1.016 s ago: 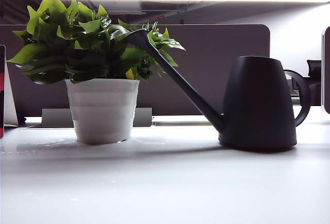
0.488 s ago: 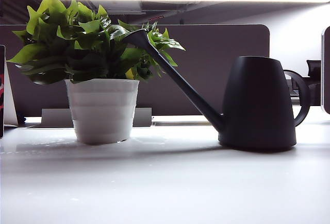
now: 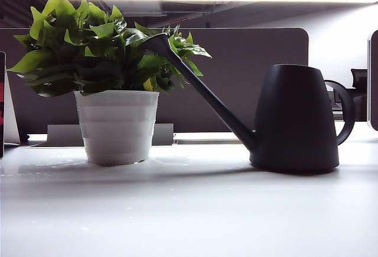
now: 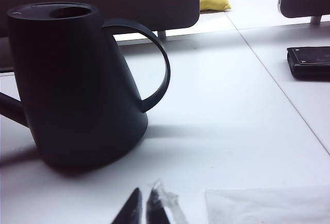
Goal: Pick up the watering can from the table, water the potted plant, and put the can back.
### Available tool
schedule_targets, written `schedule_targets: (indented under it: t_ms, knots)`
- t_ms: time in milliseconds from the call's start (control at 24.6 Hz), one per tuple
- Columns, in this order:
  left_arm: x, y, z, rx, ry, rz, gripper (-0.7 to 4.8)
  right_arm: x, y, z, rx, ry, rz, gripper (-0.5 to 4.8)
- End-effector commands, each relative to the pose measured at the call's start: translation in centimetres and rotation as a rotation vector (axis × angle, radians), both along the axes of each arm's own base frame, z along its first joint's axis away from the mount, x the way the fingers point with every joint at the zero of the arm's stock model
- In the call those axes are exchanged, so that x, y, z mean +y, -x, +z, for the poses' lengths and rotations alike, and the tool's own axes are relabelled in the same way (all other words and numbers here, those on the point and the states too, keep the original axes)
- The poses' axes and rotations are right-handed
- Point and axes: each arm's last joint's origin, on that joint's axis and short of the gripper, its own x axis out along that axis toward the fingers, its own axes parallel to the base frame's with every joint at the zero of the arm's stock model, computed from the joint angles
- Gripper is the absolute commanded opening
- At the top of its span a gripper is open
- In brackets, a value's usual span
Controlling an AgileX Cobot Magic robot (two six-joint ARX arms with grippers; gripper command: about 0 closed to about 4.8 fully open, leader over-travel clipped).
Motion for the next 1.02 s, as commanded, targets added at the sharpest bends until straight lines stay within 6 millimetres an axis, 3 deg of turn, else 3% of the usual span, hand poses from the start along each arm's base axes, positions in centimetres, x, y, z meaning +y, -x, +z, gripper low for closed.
schedule_targets:
  t_ms: [41,366,650,1016]
  knots:
    - [0.0,0.0,0.1,-0.002,0.007,0.004,0.18,0.0,0.0,0.0,-0.01,0.0,-0.003,0.31]
    - [1.2,-0.2,0.3,-0.021,0.029,0.047,0.18,0.0,0.0,0.0,-0.01,-0.001,-0.006,0.31]
    - [3.7,-0.6,0.3,-0.029,0.032,0.276,0.18,-0.4,0.0,0.0,-0.01,-0.001,-0.042,0.31]
    - [4.1,-0.6,0.3,-0.028,0.031,0.317,0.18,-0.8,0.0,0.0,-0.01,0.0,-0.083,0.31]
